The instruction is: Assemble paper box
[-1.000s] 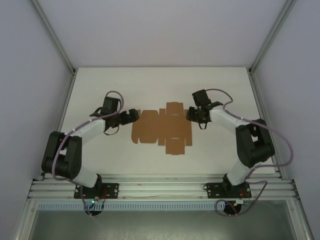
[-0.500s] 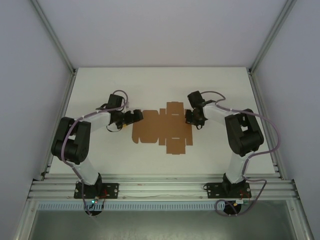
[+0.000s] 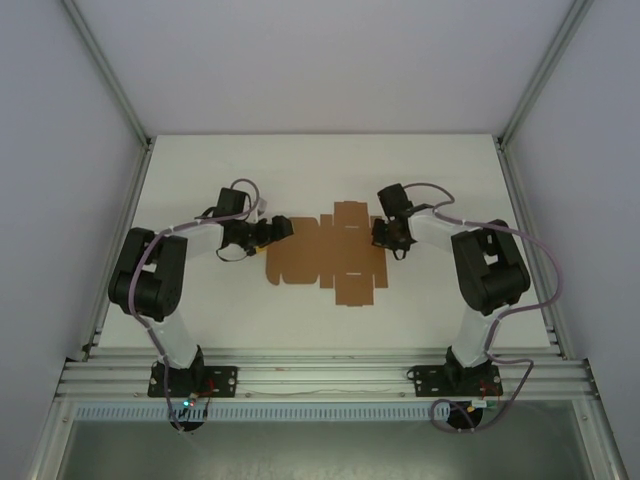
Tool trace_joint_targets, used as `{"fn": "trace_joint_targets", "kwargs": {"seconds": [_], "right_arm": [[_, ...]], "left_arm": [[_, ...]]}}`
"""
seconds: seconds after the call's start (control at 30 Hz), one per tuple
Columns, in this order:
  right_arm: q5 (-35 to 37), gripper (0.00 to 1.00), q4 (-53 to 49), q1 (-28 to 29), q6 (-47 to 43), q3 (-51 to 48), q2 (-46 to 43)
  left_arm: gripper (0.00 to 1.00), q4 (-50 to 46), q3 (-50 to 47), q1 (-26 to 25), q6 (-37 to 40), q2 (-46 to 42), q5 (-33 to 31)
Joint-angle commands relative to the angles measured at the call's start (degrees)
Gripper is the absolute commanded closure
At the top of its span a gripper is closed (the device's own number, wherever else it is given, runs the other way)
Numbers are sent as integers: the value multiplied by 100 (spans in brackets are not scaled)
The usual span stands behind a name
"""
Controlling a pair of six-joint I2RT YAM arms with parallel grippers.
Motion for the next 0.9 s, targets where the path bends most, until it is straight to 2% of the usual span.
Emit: {"fn": "trace_joint_targets", "kwargs": {"seconds": [0.0, 0.1, 0.17, 0.23, 0.33, 0.37, 0.57, 0.7, 0.87], "right_arm": [[103, 85, -417, 34, -101, -456, 562], [200, 85, -379, 30, -86, -483, 562], [206, 85, -341, 36, -94, -507, 555], [188, 85, -299, 36, -81, -528, 529], [109, 85, -138, 34, -99, -594, 476], [78, 85, -105, 37, -105, -605, 451], [-85, 85, 58, 39, -144, -616, 438], [-95, 85, 66, 41, -165, -567, 389], [-336, 85, 261, 37, -101, -600, 232]], "left_arm": [[6, 1032, -60, -295, -566, -41, 1305], [11, 1175, -64, -320, -651, -368, 1309], [20, 941, 23, -381, -504, -541, 1119], [29, 547, 158, -469, -283, -657, 830], [36, -213, 493, -652, 161, -678, 113], [41, -460, 616, -715, 267, -626, -116], [68, -1318, 1158, -900, 546, -324, -877], [77, -2080, 1532, -1097, 774, -224, -1813], [79, -2869, 2064, -1486, 931, 52, -2829]]}}
